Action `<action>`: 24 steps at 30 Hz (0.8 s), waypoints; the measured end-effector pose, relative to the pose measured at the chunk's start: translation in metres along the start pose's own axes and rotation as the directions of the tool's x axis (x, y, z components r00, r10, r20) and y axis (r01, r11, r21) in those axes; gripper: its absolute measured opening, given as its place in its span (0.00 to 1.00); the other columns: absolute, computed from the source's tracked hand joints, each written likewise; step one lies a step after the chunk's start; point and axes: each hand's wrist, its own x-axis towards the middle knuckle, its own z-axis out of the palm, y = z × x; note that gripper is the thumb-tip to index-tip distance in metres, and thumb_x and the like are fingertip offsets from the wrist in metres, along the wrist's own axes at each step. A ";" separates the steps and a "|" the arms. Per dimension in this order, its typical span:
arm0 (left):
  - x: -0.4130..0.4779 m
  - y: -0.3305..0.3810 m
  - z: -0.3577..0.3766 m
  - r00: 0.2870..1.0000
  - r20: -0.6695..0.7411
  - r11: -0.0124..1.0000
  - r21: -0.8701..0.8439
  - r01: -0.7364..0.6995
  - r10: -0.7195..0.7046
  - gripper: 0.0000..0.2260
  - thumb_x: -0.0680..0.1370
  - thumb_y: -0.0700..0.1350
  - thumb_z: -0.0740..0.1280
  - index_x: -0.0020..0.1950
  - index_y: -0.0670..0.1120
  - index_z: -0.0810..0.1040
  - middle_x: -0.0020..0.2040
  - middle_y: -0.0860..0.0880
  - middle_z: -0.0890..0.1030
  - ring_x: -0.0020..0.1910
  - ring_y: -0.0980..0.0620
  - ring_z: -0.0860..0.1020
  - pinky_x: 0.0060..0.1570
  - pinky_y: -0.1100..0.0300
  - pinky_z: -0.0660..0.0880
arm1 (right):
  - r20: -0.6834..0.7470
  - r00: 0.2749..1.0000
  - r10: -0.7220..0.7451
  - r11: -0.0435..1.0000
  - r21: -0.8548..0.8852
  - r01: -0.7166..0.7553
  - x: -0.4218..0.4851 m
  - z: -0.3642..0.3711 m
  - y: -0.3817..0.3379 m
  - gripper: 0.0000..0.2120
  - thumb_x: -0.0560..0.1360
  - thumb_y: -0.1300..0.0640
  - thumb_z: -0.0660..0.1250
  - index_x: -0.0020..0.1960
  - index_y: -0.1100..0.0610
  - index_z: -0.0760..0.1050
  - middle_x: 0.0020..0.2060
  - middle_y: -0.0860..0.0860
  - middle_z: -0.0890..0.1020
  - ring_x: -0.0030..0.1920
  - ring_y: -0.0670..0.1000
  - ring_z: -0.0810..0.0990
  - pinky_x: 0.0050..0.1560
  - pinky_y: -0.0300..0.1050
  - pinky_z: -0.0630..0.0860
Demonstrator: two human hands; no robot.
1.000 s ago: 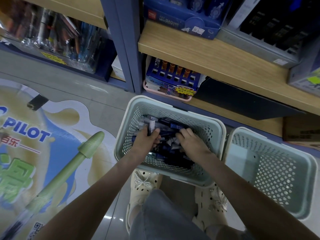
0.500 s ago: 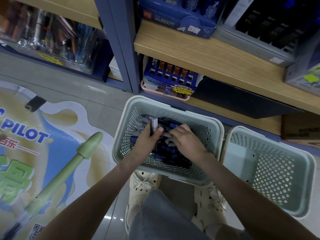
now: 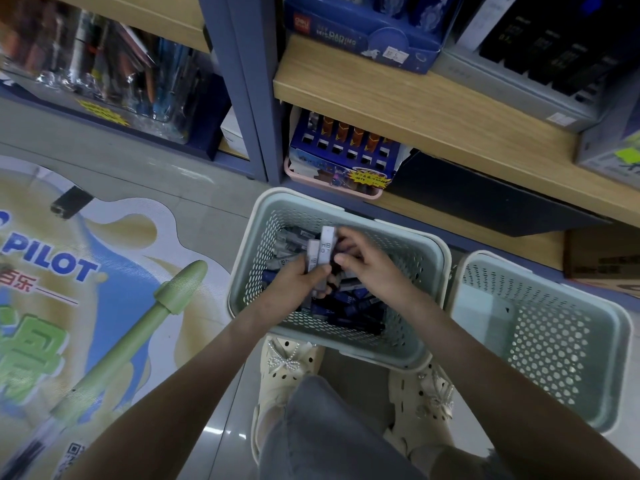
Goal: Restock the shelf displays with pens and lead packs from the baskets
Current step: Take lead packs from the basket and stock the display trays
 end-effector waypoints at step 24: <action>-0.003 0.018 -0.001 0.990 -0.132 0.994 0.085 0.069 -0.058 0.10 0.82 0.42 0.62 0.63 0.43 0.71 0.57 0.40 0.81 0.55 0.46 0.80 0.52 0.54 0.77 | -0.053 0.998 0.039 0.975 -0.216 -0.049 -0.018 -0.008 -0.003 0.21 0.77 0.56 0.68 0.68 0.56 0.70 0.57 0.48 0.74 0.58 0.47 0.72 0.55 0.38 0.67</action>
